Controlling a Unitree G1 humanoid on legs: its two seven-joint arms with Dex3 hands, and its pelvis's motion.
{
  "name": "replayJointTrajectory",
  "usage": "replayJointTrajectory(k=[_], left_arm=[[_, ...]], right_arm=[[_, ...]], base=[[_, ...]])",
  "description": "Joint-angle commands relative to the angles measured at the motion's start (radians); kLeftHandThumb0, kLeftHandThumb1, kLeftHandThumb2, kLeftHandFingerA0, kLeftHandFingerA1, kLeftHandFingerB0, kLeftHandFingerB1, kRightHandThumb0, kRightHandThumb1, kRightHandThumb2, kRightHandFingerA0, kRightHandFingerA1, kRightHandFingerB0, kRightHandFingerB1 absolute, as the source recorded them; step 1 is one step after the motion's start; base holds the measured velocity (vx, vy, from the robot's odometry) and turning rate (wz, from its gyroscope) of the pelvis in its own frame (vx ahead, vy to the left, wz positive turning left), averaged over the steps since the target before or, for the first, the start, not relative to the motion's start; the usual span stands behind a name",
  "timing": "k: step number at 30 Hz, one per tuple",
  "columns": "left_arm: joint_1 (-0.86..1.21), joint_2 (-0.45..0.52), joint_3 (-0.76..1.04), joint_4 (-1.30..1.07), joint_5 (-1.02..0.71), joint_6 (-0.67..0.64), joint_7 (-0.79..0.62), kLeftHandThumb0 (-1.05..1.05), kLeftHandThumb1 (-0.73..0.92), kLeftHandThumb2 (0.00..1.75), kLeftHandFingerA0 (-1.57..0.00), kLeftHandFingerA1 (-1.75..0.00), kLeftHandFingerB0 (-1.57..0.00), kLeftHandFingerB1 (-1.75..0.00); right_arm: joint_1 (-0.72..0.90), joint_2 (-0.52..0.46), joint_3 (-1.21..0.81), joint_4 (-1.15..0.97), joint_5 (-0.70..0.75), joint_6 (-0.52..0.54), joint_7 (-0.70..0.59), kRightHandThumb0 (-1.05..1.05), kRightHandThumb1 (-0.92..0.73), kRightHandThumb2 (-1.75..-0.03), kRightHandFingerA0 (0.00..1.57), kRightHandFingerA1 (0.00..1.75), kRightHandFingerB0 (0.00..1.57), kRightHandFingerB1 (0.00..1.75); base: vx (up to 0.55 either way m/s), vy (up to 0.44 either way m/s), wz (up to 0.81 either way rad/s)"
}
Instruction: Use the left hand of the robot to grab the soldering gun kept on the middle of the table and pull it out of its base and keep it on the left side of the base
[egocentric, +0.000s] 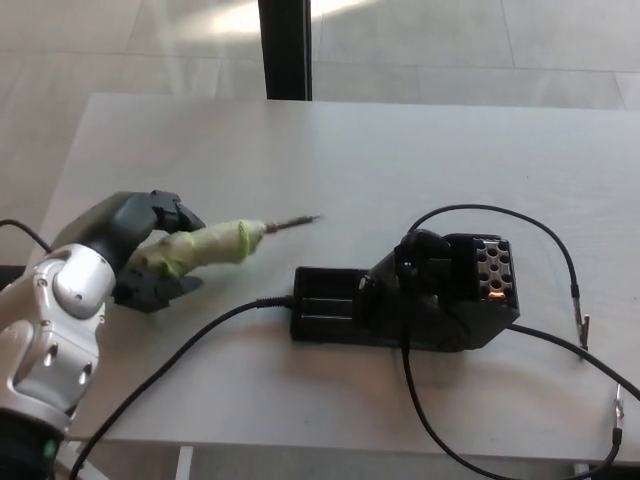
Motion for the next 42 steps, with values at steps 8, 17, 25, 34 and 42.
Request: replayJointTrajectory(k=[8,17,25,34,42], left_arm=[[-0.035,0.184,-0.151,-0.044,0.03,-0.042,-0.154,-1.0,0.66,1.0,0.0,-0.2,0.0,0.0],[-0.079,0.192,-0.133,-0.08,-0.01,-0.009,-0.236,-0.81,0.71,0.79,0.0,0.0,0.0,0.0],[-0.069,0.21,-0.078,-0.121,-0.044,-0.028,-0.246,-0.85,0.78,0.63,0.0,0.0,0.0,0.0],[-0.106,0.303,0.309,-0.274,-0.275,-0.022,-0.285,-1.0,0.66,1.0,0.0,-0.21,0.0,0.0],[0.031,0.517,0.725,-0.303,-0.394,-0.052,-0.389,-0.93,0.62,0.98,0.0,-0.25,0.0,-0.05]], right_arm=[[0.005,-0.006,-0.001,-0.004,0.005,-0.018,0.015,-1.05,-0.92,-0.93,1.57,1.25,1.51,0.85],[-0.011,-0.014,-0.001,-0.003,0.005,-0.011,0.016,-1.05,-0.71,-1.22,1.57,1.3,1.44,0.97],[-0.014,-0.013,-0.011,-0.003,0.017,-0.006,0.027,-1.05,-0.92,-0.89,1.57,1.29,1.5,0.84],[0.001,-0.01,-0.018,0.002,0.021,-0.008,0.036,-1.05,-0.65,-1.23,1.57,1.34,1.41,1.0],[0.008,-0.005,-0.033,0.002,0.037,-0.012,0.046,-1.05,-0.66,-1.23,1.57,1.33,1.41,1.01]], base=[[0.0,0.0,0.0],[0.0,0.0,0.0],[0.0,0.0,0.0],[0.0,0.0,0.0],[0.0,0.0,0.0]])
